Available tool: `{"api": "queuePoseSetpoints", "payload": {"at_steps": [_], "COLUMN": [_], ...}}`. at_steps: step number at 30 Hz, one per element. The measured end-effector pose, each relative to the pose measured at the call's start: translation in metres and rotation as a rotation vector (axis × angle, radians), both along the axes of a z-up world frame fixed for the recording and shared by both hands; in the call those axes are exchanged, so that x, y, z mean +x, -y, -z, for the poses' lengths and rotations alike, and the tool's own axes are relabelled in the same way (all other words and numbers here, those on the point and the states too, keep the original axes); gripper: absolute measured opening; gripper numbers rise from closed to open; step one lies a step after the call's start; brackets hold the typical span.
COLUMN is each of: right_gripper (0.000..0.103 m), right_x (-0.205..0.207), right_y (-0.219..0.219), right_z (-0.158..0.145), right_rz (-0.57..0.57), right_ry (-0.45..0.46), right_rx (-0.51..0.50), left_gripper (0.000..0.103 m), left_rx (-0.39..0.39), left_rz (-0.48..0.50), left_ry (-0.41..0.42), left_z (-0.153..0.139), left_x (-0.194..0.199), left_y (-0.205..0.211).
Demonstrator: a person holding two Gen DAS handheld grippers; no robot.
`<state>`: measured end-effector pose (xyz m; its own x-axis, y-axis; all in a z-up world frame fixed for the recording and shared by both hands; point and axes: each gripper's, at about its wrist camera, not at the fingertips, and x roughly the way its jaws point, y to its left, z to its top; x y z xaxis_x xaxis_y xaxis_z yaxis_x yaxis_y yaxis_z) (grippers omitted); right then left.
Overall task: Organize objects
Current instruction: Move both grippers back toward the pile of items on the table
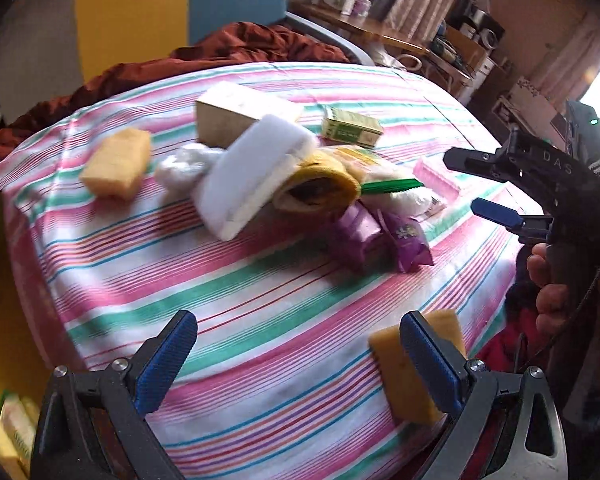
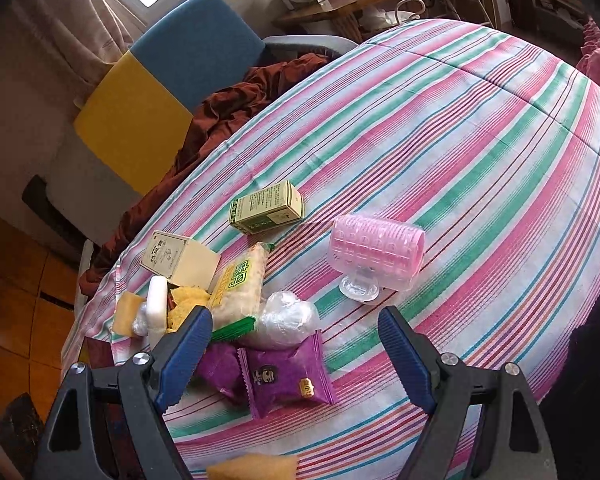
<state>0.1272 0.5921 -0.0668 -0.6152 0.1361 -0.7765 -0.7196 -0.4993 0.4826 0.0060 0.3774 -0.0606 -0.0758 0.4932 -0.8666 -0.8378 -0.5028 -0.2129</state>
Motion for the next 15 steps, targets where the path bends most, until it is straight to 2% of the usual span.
{"api": "queuePoseSetpoints", "payload": {"at_steps": [2, 4, 9, 15], "right_gripper": [0.086, 0.086, 0.086, 0.086], "right_x": [0.004, 0.010, 0.026, 0.029], "right_y": [-0.003, -0.006, -0.016, -0.021], "right_z": [-0.001, -0.005, -0.009, -0.006], "right_rz": [0.020, 0.053, 0.134, 0.141], "right_ry": [-0.010, -0.027, -0.067, -0.092], "right_rx": [-0.003, 0.005, 0.002, -0.031], "left_gripper": [0.095, 0.077, 0.060, 0.059], "left_rx": [0.000, 0.003, 0.012, -0.017], "left_rz": [0.047, 0.106, 0.243, 0.336], "left_ry": [-0.027, -0.039, -0.033, -0.031], "left_z": [0.000, -0.002, -0.002, 0.011], "left_x": [0.005, 0.013, 0.035, 0.052], "left_y": [-0.014, -0.030, -0.066, -0.108]}}
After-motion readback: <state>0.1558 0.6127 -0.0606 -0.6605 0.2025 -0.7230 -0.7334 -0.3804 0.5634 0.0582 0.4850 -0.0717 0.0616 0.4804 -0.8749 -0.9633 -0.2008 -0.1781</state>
